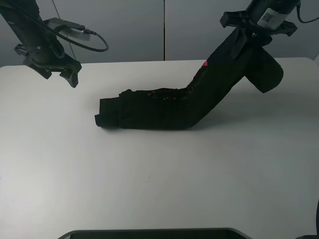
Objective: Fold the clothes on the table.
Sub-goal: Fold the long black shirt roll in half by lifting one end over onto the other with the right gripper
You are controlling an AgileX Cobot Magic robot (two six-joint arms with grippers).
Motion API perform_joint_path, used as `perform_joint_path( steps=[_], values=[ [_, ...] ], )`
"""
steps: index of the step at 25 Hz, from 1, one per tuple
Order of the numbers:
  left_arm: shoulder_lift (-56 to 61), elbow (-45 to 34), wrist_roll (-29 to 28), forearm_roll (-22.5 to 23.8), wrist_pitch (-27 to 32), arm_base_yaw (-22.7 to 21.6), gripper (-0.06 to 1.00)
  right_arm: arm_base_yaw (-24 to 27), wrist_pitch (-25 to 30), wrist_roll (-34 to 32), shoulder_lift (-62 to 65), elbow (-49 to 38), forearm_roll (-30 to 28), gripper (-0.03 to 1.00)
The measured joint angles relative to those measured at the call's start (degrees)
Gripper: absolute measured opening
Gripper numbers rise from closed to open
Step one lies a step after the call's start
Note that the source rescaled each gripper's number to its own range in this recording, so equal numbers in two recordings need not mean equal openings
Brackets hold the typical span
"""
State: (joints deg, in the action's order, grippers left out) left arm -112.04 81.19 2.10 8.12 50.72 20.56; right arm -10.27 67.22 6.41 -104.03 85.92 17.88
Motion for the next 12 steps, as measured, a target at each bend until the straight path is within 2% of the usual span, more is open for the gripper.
perform_joint_path(
  steps=[6,12],
  values=[
    [0.0,0.0,0.0,0.0,0.0,0.0,0.99,-0.4,-0.1,3.9,-1.2,0.0,14.2,0.11],
    [0.0,0.0,0.0,0.0,-0.1,0.0,0.99,-7.3,-6.3,4.7,-5.0,0.0,19.7,0.11]
  ],
)
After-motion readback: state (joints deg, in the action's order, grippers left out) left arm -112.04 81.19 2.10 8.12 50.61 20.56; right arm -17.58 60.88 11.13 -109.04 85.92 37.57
